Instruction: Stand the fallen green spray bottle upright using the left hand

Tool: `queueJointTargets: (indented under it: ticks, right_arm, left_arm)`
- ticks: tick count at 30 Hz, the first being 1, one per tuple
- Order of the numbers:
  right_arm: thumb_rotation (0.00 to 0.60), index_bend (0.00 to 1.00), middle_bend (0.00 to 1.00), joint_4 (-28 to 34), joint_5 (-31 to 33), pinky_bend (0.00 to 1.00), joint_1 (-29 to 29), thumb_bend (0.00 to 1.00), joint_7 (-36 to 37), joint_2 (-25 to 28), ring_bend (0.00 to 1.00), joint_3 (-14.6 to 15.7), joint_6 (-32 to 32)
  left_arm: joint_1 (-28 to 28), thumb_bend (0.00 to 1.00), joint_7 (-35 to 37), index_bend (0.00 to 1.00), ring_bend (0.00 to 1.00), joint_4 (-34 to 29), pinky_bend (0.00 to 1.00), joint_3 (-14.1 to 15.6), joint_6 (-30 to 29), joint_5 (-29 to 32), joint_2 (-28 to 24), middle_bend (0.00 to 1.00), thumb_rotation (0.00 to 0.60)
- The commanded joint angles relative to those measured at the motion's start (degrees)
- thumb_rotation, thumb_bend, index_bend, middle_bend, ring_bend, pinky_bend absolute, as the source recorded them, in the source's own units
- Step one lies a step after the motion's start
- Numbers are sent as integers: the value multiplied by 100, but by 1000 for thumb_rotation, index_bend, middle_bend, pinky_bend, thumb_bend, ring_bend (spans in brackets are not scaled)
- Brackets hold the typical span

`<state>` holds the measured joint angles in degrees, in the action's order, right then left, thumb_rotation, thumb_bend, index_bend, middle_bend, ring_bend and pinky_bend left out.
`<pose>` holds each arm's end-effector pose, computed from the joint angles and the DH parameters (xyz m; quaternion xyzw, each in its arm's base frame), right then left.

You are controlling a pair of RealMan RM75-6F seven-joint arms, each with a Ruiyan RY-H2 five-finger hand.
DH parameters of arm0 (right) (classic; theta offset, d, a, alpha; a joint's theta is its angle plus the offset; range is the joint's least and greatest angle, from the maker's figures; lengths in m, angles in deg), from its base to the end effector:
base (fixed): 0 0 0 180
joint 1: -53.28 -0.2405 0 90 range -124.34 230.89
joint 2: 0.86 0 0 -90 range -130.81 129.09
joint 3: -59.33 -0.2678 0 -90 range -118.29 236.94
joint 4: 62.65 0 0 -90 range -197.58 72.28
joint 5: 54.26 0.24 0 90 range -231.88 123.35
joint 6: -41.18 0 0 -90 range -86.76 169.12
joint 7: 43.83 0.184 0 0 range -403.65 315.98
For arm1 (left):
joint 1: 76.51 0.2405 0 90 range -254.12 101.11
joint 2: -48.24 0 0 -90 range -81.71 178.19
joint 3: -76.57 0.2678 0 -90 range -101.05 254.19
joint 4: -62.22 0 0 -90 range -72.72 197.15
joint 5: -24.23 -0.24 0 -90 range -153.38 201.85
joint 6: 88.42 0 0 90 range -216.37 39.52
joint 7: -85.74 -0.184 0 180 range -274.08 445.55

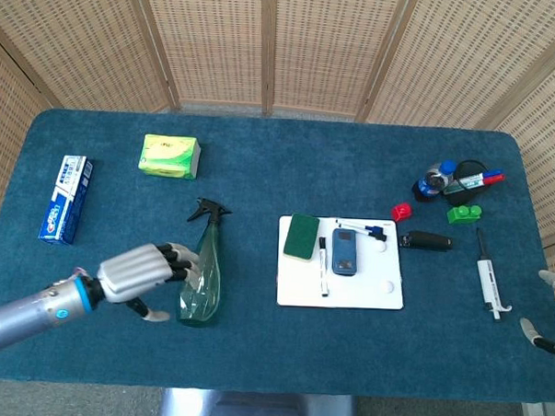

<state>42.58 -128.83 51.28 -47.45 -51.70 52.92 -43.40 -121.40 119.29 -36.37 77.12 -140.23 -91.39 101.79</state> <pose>-0.3358 -0.2165 0.2107 0.5311 -0.4068 0.3390 0.6615 -0.1414 0.3203 0.0566 -0.8647 -0.3283 -0.3481 0.1529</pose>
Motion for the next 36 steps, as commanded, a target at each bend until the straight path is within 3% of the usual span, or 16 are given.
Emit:
queueJointTargets:
  ticks: [1, 14, 36]
  right_arm:
    - [600, 230, 307, 3, 6, 157, 0, 280, 1, 14, 74, -6, 6]
    - [600, 230, 307, -132, 86, 158, 34, 281, 123, -8, 74, -26, 38]
    - [600, 231, 307, -224, 84, 158, 71, 281, 255, -16, 74, -39, 68]
  left_arm:
    - [-241, 268, 64, 325, 165, 85, 151, 144, 134, -154, 200, 299, 539]
    - [-1093, 268, 130, 328, 161, 119, 149, 604, 425, -360, 974, 310, 534]
    - [-1586, 269, 376, 335, 167, 284, 180, 1406, 520, -51, 1311, 323, 538]
